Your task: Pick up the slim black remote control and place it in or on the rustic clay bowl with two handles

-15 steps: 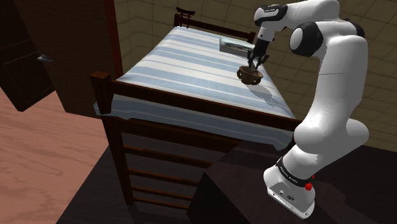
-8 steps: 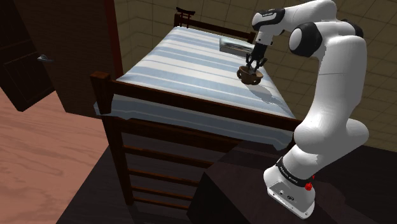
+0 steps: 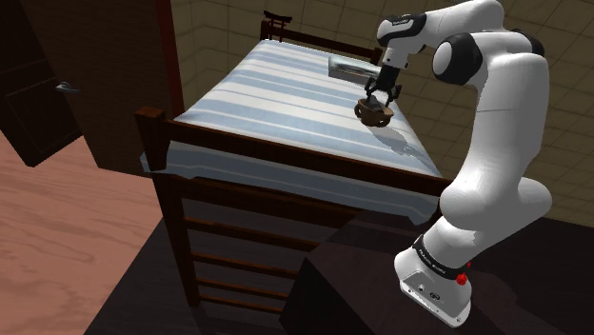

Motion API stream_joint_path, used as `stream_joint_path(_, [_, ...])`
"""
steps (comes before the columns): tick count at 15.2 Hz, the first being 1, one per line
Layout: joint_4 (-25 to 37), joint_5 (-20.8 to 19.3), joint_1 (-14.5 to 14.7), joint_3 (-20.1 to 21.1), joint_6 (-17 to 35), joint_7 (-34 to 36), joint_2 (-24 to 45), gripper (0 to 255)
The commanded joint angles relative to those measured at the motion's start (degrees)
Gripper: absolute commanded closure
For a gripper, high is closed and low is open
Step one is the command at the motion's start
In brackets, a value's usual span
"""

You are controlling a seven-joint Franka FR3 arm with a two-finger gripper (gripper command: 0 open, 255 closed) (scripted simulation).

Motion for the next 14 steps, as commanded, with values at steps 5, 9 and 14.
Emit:
stream_joint_path(5, [8.6, 0.2, -1.3, 0.0, -6.7, 0.4, 1.8, 0])
stream_joint_path(9, [11.2, 0.3, -1.8, 0.1, -8.6, 0.6, 2.5, 0])
stream_joint_path(14, [11.2, 0.3, -1.7, 0.1, -8.6, 0.6, 2.5, 0])
